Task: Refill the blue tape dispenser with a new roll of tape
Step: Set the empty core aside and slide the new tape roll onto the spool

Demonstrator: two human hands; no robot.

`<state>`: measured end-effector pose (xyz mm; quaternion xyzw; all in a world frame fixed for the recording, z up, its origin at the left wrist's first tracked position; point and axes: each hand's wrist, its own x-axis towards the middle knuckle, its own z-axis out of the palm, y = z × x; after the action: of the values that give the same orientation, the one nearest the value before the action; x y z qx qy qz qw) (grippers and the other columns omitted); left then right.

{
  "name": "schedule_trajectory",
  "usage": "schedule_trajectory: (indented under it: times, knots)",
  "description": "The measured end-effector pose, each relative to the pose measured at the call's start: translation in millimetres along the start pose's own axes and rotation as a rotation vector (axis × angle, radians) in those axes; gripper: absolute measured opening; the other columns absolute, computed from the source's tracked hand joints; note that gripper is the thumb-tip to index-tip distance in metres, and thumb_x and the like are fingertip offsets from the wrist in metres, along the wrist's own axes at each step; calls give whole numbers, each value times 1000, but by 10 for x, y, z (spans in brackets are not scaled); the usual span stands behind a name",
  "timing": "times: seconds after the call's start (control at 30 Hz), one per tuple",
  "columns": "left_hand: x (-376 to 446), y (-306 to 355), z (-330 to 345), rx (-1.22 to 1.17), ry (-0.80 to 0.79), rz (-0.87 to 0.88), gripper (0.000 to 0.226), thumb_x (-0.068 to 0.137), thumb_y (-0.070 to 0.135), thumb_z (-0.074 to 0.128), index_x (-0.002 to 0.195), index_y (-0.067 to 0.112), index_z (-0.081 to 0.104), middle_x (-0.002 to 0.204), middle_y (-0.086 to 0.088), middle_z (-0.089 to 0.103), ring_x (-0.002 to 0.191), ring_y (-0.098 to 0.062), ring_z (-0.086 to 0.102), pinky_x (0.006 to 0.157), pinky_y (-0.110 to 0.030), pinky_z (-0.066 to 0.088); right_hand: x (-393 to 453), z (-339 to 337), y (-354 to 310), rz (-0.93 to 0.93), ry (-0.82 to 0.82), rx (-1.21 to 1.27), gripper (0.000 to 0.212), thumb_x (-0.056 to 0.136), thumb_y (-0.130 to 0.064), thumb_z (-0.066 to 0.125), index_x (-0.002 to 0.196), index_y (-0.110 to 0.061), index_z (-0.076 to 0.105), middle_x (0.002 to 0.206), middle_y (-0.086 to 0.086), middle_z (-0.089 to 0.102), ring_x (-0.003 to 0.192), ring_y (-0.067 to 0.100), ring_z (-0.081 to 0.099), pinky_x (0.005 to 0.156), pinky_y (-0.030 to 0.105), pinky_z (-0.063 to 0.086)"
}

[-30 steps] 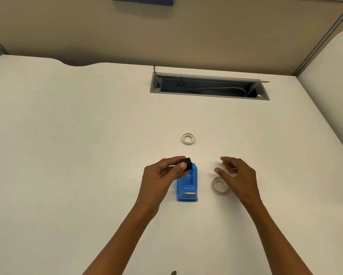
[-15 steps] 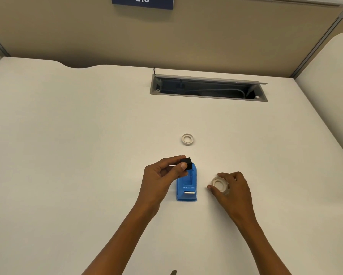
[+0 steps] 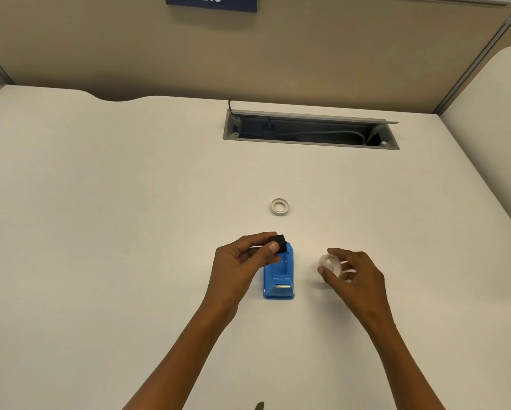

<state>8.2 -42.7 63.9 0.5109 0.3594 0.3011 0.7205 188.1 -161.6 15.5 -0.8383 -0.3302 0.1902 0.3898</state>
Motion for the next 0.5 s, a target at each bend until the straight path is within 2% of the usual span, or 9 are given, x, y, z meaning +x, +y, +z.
schedule_trajectory:
  times: [0.13, 0.23, 0.5]
  knots:
    - [-5, 5, 7, 0, -2, 0, 27, 72, 31, 70, 98, 24, 72, 91, 6, 76, 81, -16, 72, 69, -10, 49, -25, -62, -112, -20, -2, 146, 40, 76, -21, 76, 113, -26, 64, 113, -4, 63, 88, 5, 62, 65, 7, 48]
    - [-14, 11, 17, 7, -13, 5, 26, 74, 30, 70, 99, 23, 72, 91, 5, 76, 81, -16, 72, 69, -11, 50, -53, -88, -216, -42, -29, 264, 43, 76, -17, 75, 116, -28, 62, 112, -7, 65, 93, -3, 62, 71, 5, 49]
    - [-33, 18, 42, 45, -13, 2, 23, 77, 25, 70, 99, 22, 72, 92, 6, 76, 81, -16, 72, 70, -13, 51, -106, -109, -445, -140, -149, 510, 48, 75, -6, 75, 116, -27, 63, 117, -11, 67, 107, 9, 64, 90, 18, 52]
